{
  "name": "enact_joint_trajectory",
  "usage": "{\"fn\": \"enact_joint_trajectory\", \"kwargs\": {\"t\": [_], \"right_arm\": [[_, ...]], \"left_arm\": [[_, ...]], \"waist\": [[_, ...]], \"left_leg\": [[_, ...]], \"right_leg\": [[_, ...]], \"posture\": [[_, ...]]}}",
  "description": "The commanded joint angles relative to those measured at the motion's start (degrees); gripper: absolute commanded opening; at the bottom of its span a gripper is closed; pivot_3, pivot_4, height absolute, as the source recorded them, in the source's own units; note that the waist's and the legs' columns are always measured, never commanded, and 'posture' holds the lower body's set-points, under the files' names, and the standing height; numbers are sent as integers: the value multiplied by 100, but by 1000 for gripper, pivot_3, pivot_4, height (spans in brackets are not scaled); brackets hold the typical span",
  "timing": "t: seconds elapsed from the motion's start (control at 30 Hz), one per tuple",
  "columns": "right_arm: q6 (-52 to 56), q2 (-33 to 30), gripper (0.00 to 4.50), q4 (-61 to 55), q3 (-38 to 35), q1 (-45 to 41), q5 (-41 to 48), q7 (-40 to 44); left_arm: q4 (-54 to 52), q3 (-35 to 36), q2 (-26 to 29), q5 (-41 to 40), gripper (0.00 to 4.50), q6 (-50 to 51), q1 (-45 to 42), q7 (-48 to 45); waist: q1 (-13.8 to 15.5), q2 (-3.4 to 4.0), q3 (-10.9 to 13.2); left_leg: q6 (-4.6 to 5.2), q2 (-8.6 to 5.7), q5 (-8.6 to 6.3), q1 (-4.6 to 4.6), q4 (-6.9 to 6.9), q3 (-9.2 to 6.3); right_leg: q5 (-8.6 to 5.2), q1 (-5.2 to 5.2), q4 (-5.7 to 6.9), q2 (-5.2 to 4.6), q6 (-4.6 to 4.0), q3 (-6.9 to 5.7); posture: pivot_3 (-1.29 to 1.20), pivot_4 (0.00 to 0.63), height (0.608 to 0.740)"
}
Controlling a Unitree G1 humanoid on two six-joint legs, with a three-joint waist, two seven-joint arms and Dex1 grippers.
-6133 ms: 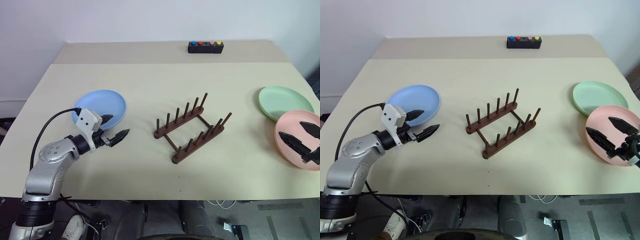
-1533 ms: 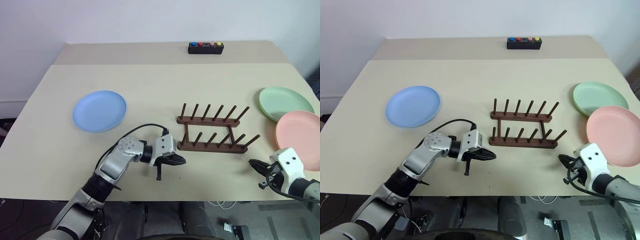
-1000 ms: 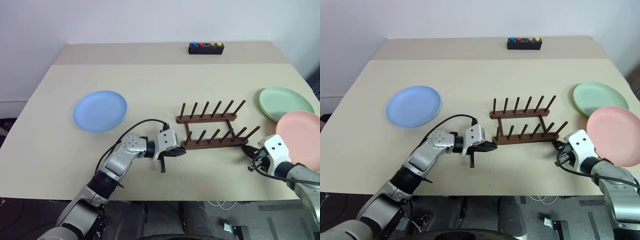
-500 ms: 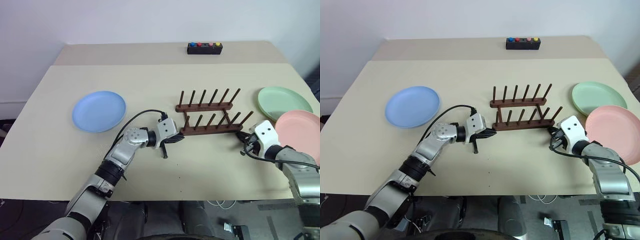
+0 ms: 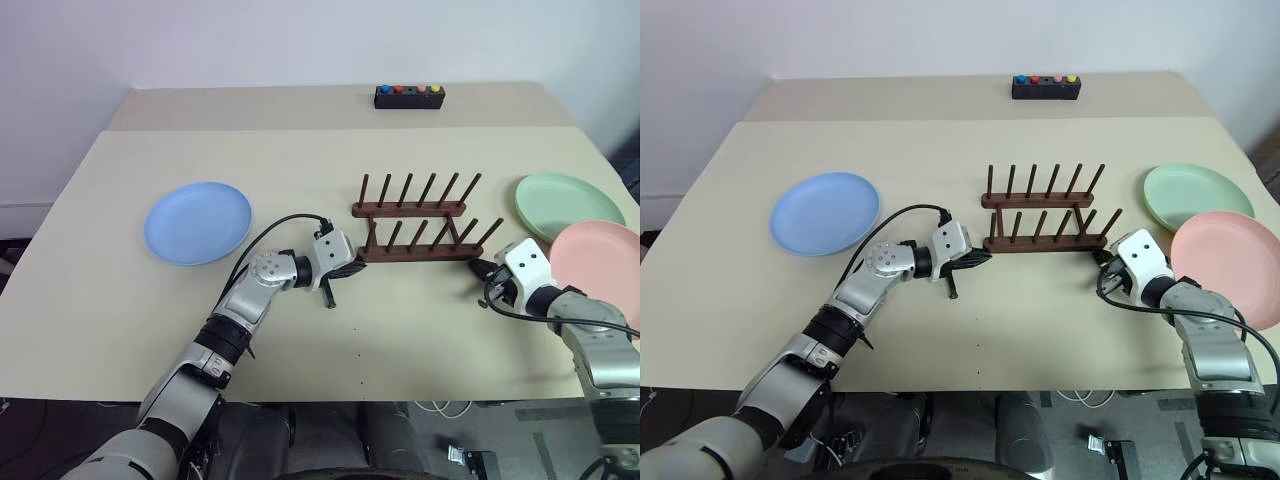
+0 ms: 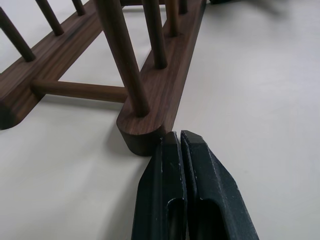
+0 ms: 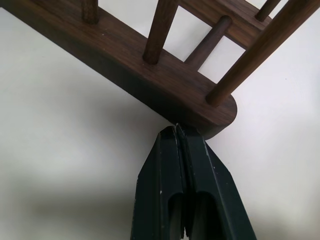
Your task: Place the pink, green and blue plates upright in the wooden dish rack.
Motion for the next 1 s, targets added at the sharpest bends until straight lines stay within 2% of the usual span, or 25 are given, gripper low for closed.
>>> {"fn": "enact_joint_trajectory", "kwargs": {"t": [0.03, 0.13, 0.23, 0.33, 0.47, 0.5, 0.67, 1.0], "right_arm": [[19, -56, 23, -308, -177, 337, 137, 132], [167, -234, 23, -896, -538, 807, 395, 334], [514, -466, 823, -1631, -1181, 1392, 814, 636], [870, -651, 2147, -2151, -1814, 1844, 1077, 787], [1463, -771, 4202, -2583, -2691, 2311, 1268, 795], [1579, -776, 4460, -2652, -2840, 2405, 1306, 807], [2112, -788, 4460, -2809, -3377, 2712, 1425, 798], [2256, -681, 4460, -3061, -3419, 3040, 1355, 829]], "left_arm": [[-172, 75, 61, -32, 66, 11, 48, -151], [-352, 111, 102, -75, 66, 22, 122, -201], [-722, 142, 290, -176, 0, 197, 270, -391], [-1347, 197, 554, -481, 0, 518, 517, -803], [-2037, 363, 1139, -887, 0, 860, 863, -1379], [-2123, 391, 1247, -925, 0, 939, 905, -1432], [-2803, 539, 1712, -1293, 0, 1197, 1207, -1814], [-3401, 1039, 2340, -1560, 0, 1480, 1693, -1757]], "waist": [[4, 0, 0], [24, 3, -1], [21, 6, -1], [-12, 7, 0], [-1, 6, 0], [13, 5, 1], [28, 4, 1], [14, 4, 1]], "left_leg": [[0, 0, 0, 0, -1, 0], [0, -1, 0, -4, -7, -1], [1, -3, -1, -8, -5, -3], [1, -2, -1, -9, -7, -1], [1, 3, -1, -5, -7, 0], [1, 3, -1, -4, -7, 0], [1, 1, -1, -8, -2, 2], [2, 4, -2, -8, -6, 5]], "right_leg": [[0, 0, 0, 0, 0, 0], [-1, -4, 0, 0, 1, 0], [-1, -6, 0, -2, 1, 0], [-1, -9, 0, -1, 1, 2], [-2, -7, 1, 2, -1, 2], [-2, -5, 1, 2, -2, 2], [-3, -3, -3, -1, -2, 2], [-12, -6, -3, -1, -19, 2]], "posture": [[0, 150, 740], [0, 150, 740], [0, 150, 740], [0, 150, 740], [0, 150, 740], [0, 150, 740], [0, 150, 740], [0, 150, 740]]}}
